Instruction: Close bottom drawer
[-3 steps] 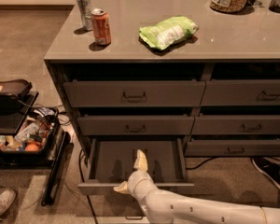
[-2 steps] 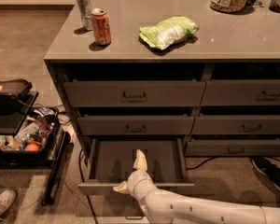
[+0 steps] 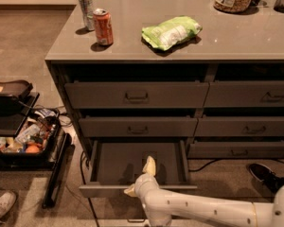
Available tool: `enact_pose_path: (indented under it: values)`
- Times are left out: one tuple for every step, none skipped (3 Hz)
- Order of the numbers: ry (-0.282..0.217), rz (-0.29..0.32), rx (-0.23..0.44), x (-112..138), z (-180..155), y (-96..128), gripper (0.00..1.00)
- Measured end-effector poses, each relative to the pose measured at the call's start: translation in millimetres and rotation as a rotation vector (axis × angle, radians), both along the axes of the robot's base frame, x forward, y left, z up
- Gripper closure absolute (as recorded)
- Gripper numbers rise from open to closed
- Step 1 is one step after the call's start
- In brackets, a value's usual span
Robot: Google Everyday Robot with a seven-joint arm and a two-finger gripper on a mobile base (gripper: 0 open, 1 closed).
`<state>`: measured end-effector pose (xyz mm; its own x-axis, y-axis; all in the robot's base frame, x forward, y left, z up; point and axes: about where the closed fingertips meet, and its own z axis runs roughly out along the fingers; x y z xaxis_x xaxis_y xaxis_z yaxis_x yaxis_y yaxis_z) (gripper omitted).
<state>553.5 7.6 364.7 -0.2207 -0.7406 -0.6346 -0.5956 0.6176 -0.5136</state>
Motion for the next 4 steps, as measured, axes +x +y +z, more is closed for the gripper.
enact_pose_path:
  values:
    - [0.056,-0.094,-0.015,6,-33,-27,0.0]
    - [0.056,-0.094,-0.015,6,-34,-27,0.0]
    - [0.08,-0.104,-0.068,11,-53,-31,0.0]
    - [0.168,-0.109,-0.123,21,-101,-49,0.0]
